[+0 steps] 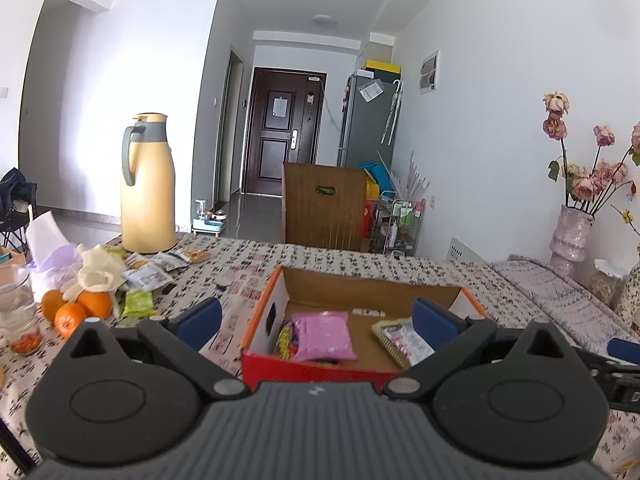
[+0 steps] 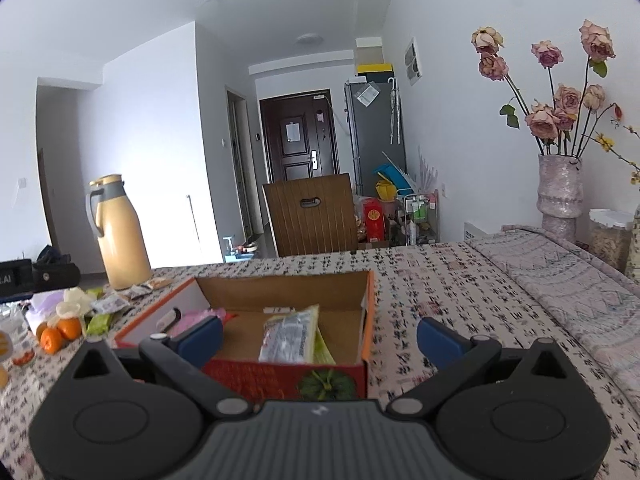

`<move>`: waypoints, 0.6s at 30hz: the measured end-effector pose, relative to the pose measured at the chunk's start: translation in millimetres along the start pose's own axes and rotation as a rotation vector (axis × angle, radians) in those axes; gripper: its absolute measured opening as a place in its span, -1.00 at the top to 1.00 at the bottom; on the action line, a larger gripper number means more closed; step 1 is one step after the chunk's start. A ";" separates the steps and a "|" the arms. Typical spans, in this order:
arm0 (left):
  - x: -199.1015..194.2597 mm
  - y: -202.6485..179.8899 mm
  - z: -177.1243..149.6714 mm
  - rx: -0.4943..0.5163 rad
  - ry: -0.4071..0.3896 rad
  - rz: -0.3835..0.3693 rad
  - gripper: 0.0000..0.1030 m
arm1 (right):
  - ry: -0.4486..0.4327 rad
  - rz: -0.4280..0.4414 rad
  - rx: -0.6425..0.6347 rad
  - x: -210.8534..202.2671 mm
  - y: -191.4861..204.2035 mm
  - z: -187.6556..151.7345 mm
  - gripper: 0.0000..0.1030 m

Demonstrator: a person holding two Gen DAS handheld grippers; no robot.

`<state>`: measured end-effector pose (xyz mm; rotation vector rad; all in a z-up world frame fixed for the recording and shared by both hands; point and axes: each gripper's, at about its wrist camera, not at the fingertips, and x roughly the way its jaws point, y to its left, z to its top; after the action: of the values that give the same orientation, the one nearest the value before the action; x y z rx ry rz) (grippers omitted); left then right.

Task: Organize snacks
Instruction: 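Move both tools back toward the remaining snacks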

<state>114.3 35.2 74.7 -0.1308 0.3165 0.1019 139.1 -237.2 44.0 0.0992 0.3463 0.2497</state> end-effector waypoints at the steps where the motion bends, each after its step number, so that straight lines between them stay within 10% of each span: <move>1: -2.4 3.6 -3.7 -0.001 0.006 0.001 -1.00 | 0.004 -0.001 -0.006 -4.8 -1.1 -3.9 -1.00; 18: -26.8 46.3 -92.6 -0.056 0.111 0.021 -1.00 | 0.115 -0.035 0.018 -44.6 -11.8 -82.8 -1.00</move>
<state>55.3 65.4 -9.2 -0.1893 0.4257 0.1242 72.4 -255.8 -20.8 0.0968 0.4643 0.2177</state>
